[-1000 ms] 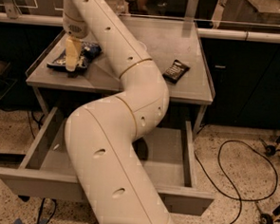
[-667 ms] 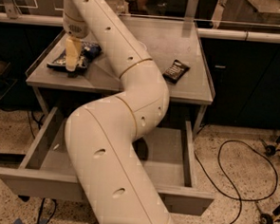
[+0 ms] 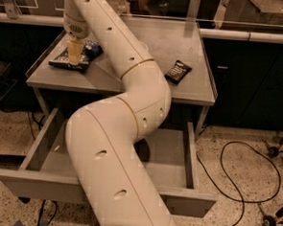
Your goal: Place blue chip bag into top drawer
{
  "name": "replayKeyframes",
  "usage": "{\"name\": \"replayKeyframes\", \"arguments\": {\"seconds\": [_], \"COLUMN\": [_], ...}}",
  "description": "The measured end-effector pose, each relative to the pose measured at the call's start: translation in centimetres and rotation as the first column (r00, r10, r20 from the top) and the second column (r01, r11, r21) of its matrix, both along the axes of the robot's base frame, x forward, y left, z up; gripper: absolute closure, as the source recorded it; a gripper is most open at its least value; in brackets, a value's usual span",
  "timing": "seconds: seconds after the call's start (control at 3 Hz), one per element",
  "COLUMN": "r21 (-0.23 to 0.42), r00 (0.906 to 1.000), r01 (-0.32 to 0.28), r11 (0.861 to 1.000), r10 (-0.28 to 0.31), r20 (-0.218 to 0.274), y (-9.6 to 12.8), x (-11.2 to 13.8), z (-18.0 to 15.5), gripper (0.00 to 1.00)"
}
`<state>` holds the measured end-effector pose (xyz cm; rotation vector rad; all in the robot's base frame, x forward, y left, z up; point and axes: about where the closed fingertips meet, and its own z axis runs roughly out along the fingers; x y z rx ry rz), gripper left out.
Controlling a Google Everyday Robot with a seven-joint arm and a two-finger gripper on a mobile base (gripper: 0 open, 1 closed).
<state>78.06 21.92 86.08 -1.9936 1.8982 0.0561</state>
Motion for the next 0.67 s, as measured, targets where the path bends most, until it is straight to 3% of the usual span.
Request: {"name": "replayKeyframes", "arguments": {"seconds": [0.67], "r21": [0.000], "r00": [1.0000], "r01": [0.000], "r11": [1.000], "r10": [0.000], "r20": [0.000], "y": [0.00], "x": [0.00], "z": [0.00], "gripper": [0.90]}}
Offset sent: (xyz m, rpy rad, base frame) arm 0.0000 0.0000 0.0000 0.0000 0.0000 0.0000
